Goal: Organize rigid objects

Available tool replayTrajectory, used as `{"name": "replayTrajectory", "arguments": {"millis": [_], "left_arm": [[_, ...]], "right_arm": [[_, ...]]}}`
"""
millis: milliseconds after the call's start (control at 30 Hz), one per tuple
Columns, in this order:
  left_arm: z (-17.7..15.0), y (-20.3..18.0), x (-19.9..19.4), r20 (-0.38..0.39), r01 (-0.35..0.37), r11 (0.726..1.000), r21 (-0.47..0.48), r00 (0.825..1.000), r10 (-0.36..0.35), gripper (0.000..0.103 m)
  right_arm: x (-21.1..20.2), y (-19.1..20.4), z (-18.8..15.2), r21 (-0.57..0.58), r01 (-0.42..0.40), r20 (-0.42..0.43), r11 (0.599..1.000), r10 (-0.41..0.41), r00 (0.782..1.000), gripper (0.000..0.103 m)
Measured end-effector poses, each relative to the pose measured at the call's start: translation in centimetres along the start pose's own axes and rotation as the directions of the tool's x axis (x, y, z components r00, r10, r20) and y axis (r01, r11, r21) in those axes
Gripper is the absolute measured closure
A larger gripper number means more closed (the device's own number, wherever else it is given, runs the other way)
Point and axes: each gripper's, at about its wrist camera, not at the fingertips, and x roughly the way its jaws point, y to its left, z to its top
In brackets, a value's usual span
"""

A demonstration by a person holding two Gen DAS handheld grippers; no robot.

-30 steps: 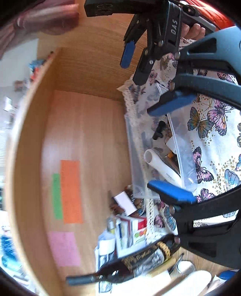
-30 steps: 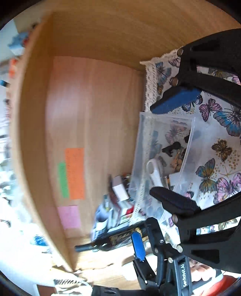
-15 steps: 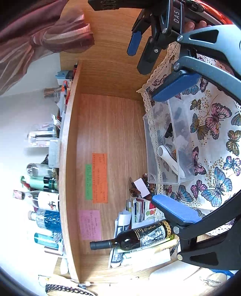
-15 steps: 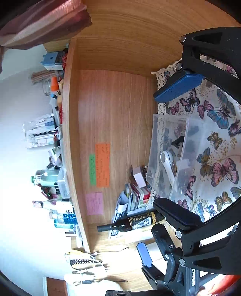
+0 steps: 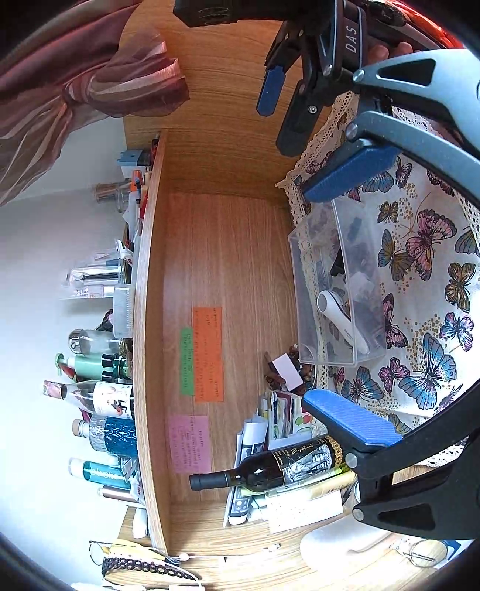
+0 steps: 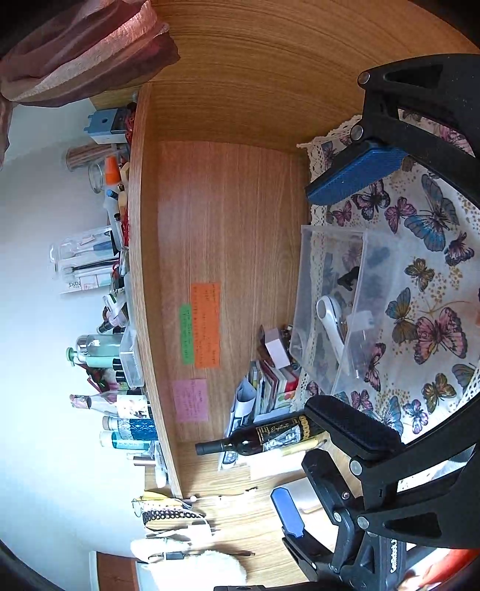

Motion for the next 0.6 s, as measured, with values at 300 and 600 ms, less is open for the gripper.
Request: {"name": "replayTrajectory", "arguments": {"millis": [300, 600], "left_arm": [[-0.02, 0.22, 0.11, -0.005, -0.001, 1.0, -0.004, 1.0, 0.001, 0.0], [-0.09, 0.05, 0.18, -0.003, -0.017, 1.0, -0.01, 1.0, 0.017, 0.0]], "right_arm": [[-0.09, 0.13, -0.04, -0.002, 0.003, 0.001, 1.0, -0.003, 1.0, 0.0], [-0.01, 0.21, -0.18, 0.003, 0.008, -0.007, 1.0, -0.008, 1.0, 0.0]]}}
